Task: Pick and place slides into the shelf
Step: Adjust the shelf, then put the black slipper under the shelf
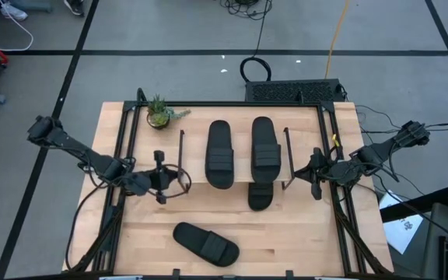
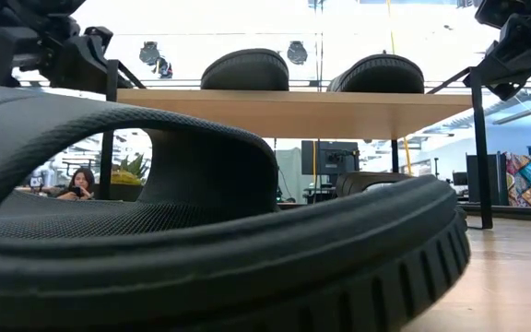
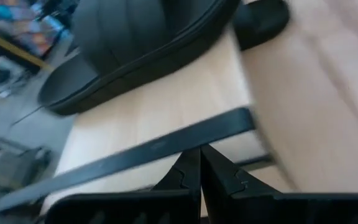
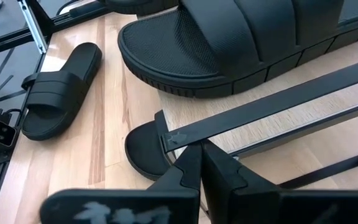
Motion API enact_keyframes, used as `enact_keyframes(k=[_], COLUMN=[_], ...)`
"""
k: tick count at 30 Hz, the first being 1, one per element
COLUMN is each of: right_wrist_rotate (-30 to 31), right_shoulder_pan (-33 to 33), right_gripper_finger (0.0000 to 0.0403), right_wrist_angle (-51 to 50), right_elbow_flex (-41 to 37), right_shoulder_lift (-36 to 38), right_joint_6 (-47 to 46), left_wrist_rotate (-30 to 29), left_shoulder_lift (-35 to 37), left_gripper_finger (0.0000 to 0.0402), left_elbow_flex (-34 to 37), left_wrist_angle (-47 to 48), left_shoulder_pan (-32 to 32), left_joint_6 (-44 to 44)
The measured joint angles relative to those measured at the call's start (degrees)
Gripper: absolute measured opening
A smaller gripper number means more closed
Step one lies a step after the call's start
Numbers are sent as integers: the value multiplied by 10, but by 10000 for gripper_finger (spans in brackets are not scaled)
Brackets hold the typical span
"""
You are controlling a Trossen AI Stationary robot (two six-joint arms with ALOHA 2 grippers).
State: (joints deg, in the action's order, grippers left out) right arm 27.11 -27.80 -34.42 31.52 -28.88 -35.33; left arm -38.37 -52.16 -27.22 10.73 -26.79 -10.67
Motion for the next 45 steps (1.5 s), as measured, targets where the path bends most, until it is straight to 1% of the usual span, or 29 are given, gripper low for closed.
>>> enact_keyframes(k=[4, 9, 15, 22, 25, 29, 35, 41, 45], right_wrist_rotate=[1, 1, 2, 0, -3, -16, -16, -16, 12], right_shoulder_pan=[0, 0, 0, -1, -1, -4, -25, -43, -55], right_gripper_finger=[0, 0, 0, 0, 0, 0, 0, 0, 0], right_wrist_angle=[1, 1, 0, 8, 14, 17, 10, -70, -102], right_elbow_flex=[-4, -4, -4, -4, -4, -4, -4, -4, -4], right_shoulder_lift=[0, 0, 0, 0, 0, 0, 0, 8, 21], right_joint_6=[0, 0, 0, 2, 1, 0, -17, -76, -114], left_wrist_rotate=[-78, -92, -93, -93, -92, -68, -42, -37, -36], left_shoulder_lift=[0, 3, 14, 34, 36, 35, 35, 35, 35], left_gripper_finger=[0, 0, 0, 1, 0, 0, 0, 0, 0], left_elbow_flex=[0, 0, 0, -1, -1, -1, -1, -1, -1], left_wrist_angle=[24, 45, 92, 166, 168, 154, 134, 158, 184], left_shoulder_pan=[-12, -21, -44, -68, -67, -67, -67, -67, -67], left_joint_6=[25, 55, 133, 263, 299, 304, 303, 310, 330])
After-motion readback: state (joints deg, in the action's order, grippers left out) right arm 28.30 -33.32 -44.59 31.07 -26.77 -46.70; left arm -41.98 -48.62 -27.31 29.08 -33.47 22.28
